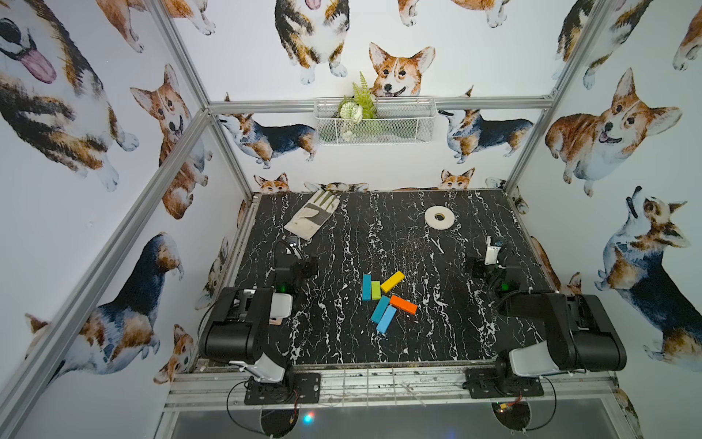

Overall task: Assemble a giraffe with building blocks
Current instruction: Pick up the building block from the center of the board.

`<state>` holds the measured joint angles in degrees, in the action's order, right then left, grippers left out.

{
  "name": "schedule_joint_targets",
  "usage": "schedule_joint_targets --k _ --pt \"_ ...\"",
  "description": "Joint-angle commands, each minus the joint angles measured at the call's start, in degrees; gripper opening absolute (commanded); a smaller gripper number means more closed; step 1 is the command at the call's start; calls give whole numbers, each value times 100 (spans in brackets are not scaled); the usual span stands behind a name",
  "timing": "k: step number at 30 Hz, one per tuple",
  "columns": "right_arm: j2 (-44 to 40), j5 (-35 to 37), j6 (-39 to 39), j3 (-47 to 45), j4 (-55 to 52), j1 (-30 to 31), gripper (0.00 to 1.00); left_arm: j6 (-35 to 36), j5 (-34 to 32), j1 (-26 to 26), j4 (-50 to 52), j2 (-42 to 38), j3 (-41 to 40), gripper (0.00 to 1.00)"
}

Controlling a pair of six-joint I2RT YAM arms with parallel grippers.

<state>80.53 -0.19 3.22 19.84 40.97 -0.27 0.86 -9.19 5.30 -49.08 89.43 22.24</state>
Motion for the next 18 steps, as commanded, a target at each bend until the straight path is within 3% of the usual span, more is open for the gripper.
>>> schedule_joint_targets --k 1,4,8,12,15,18 --pt "-678 174 -1 497 -1176 180 100 2 -435 64 596 -477 283 100" --pt "-1119 1308 330 1218 -2600 746 100 163 -961 361 1931 -791 995 100" --pt "-1457 2440 794 2096 -4209 1538 100 177 -1562 930 2342 -1157 1508 100" --pt "-980 3339 712 3531 -6462 2601 100 -418 -1648 1429 3959 -1559 2591 100" --pt "-591 3269 933 4036 -7216 3159 100 -864 -1308 1584 5040 -1786 3378 100" --pt "-432 2559 1241 4176 -7432 3538 100 -1143 -955 1652 5575 -2132 3533 100"
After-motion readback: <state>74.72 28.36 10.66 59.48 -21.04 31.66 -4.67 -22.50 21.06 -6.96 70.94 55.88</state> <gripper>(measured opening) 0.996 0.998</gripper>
